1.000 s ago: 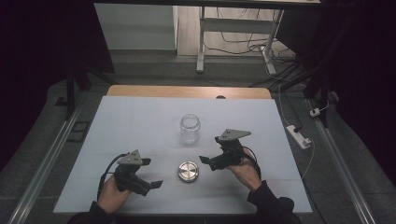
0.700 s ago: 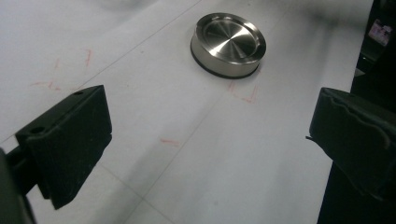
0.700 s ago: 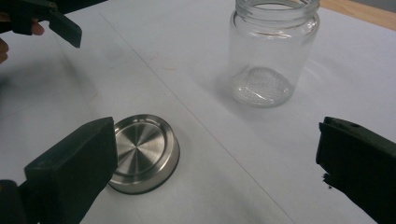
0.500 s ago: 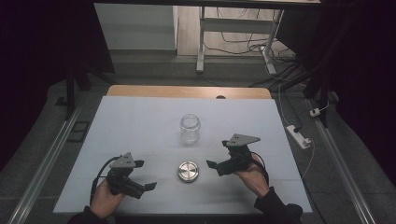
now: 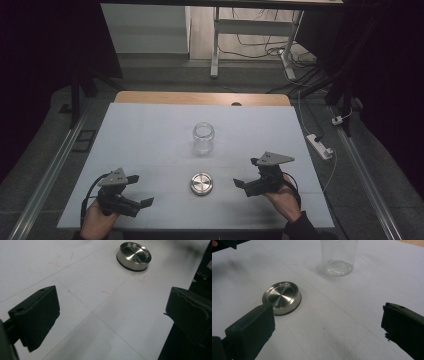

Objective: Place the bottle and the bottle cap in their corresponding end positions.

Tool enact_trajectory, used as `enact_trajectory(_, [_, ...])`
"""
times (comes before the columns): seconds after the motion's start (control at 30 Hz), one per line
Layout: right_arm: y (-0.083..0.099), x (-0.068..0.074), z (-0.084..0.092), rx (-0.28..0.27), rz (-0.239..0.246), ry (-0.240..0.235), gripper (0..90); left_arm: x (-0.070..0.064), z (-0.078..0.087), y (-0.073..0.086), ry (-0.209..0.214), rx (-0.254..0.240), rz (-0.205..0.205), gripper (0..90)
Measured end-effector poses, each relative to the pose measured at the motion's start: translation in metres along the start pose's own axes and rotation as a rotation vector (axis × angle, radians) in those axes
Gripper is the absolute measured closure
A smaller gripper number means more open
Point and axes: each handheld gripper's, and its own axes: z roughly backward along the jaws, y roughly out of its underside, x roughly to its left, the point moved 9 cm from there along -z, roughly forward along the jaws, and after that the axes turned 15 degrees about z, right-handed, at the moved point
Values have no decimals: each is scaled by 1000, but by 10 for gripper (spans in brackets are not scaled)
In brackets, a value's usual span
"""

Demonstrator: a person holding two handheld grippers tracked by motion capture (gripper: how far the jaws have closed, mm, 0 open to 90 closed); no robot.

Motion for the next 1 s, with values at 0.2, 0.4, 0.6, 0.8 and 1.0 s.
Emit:
enact_trajectory(0.2, [12, 0, 20, -2, -14, 37, 0, 7, 11, 7, -33, -12, 13, 0])
enact_trajectory(0.4, [28, -2, 41, 9, -38, 84, 0, 13, 20, 13, -59, -22, 32, 0])
enact_trajectory(0.6, [46, -6, 61, 27, -73, 135, 0, 19, 28, 20, -81, -30, 52, 0])
enact_trajectory(0.8, [59, -8, 78, 31, -102, 178, 0, 24, 36, 26, -97, -42, 79, 0])
enact_trajectory(1.0, [70, -9, 91, 40, -119, 209, 0, 29, 42, 32, -116, -48, 103, 0])
